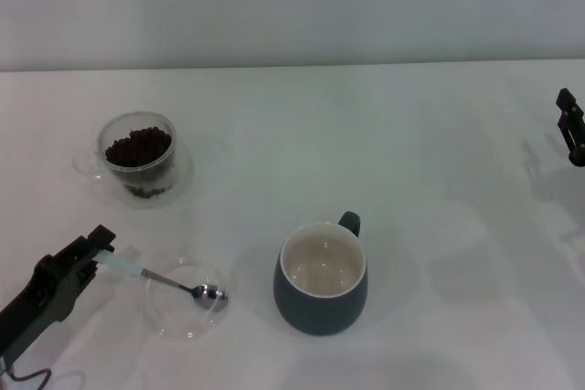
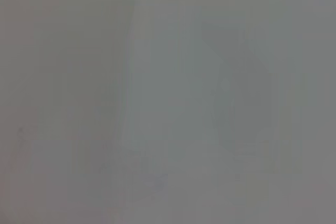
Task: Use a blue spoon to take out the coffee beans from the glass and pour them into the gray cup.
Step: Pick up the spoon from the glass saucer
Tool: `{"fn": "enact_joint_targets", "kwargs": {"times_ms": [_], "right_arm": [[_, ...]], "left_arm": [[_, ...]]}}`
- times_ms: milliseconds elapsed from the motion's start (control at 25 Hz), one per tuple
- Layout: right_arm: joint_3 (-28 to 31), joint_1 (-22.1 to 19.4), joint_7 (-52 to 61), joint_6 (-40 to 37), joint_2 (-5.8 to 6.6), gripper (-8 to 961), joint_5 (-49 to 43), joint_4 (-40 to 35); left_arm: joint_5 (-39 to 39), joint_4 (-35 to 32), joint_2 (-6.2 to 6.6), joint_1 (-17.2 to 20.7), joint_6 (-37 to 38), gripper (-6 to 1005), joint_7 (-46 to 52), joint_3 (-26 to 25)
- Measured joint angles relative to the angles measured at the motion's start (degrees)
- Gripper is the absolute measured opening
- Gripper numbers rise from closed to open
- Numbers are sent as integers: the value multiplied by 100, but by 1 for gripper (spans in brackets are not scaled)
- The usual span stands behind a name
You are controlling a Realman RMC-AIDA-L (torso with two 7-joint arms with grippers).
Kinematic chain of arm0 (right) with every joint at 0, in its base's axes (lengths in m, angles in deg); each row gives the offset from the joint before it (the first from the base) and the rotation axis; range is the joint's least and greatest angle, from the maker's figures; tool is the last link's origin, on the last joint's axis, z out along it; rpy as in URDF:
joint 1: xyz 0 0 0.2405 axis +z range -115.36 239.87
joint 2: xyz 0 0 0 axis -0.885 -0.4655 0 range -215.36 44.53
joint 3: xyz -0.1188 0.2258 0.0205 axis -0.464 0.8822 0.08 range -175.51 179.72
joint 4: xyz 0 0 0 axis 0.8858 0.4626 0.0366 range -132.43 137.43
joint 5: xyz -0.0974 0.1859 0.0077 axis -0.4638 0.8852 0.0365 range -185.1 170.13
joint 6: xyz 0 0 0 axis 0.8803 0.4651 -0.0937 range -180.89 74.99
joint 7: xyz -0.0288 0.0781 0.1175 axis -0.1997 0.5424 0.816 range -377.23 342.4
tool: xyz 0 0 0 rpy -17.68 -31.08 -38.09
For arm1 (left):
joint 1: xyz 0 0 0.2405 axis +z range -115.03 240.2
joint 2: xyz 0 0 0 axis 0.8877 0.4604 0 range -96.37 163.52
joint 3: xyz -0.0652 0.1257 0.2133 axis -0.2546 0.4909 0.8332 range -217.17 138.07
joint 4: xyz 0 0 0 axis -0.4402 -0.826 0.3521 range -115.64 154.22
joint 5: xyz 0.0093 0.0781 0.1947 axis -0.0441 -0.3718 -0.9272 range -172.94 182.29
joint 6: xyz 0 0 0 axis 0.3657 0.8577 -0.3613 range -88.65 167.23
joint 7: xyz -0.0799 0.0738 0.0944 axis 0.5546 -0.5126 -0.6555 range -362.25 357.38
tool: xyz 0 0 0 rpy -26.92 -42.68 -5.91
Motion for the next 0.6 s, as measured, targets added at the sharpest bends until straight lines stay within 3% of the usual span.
{"fn": "enact_joint_targets", "kwargs": {"times_ms": [600], "right_arm": [[-23,2,-96,-16,-10,387,-2,-36]], "left_arm": [[-118,19,2,-107,-230,252,80,48]]}}
